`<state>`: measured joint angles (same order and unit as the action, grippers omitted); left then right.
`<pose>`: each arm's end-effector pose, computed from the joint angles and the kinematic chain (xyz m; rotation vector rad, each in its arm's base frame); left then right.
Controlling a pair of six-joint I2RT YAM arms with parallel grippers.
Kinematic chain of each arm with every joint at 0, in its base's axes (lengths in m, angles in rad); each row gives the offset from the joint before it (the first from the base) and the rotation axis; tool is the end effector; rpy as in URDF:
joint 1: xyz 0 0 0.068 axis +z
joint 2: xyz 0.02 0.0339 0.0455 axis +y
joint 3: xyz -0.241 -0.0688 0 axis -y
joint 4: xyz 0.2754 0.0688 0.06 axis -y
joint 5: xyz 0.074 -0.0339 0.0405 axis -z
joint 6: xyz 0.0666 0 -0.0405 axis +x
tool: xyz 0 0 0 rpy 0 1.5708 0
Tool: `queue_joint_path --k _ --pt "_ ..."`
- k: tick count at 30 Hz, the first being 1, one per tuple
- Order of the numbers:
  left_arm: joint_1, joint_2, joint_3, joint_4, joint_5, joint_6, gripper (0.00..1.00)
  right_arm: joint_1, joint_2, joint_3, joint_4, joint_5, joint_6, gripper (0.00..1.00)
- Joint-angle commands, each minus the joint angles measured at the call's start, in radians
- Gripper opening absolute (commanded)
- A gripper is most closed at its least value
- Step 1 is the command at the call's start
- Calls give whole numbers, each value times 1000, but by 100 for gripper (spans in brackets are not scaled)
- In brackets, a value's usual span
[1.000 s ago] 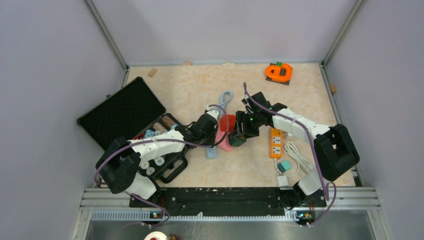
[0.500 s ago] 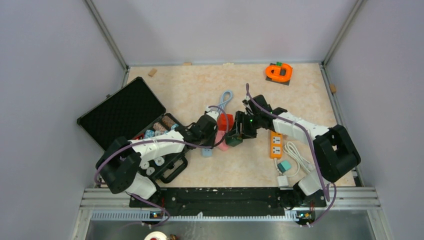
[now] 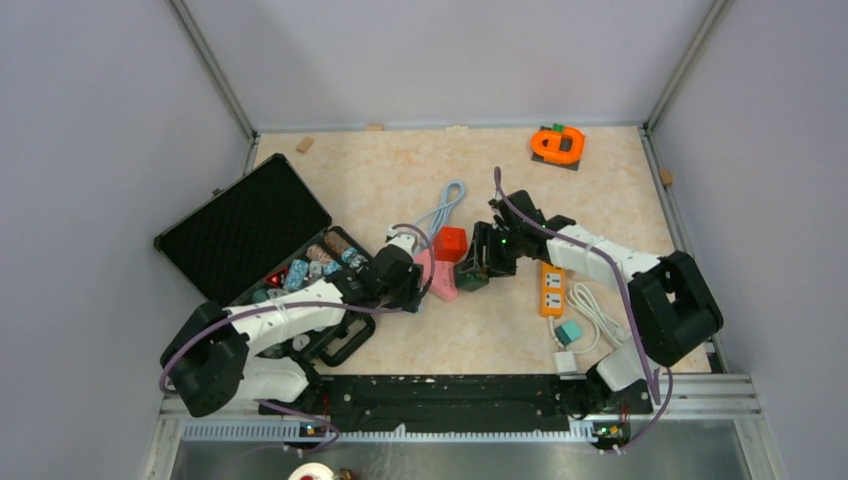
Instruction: Insert the plug
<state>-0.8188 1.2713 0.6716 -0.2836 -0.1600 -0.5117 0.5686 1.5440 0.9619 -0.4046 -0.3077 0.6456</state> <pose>0.2119 -0.2110 0.1299 0.3087 2.4597 -0.3912 0.2861 0.2067 0.1384 -0.0220 2.7218 0.8126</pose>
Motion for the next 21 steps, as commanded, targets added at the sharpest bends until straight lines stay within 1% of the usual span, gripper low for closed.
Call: queue_joint_path --k 1,8,13,21 --pt "4 1 -45 52 38 -66 58 4 -52 11 43 -16 24 0" --pt "-5 57 -52 161 137 -96 54 4 -75 29 26 0 29 0" --pt "-15 89 -38 179 149 -97 49 4 -46 40 3 1 20 0" --pt "-16 101 -42 181 137 -94 45 2 -18 54 -32 43 10 0"
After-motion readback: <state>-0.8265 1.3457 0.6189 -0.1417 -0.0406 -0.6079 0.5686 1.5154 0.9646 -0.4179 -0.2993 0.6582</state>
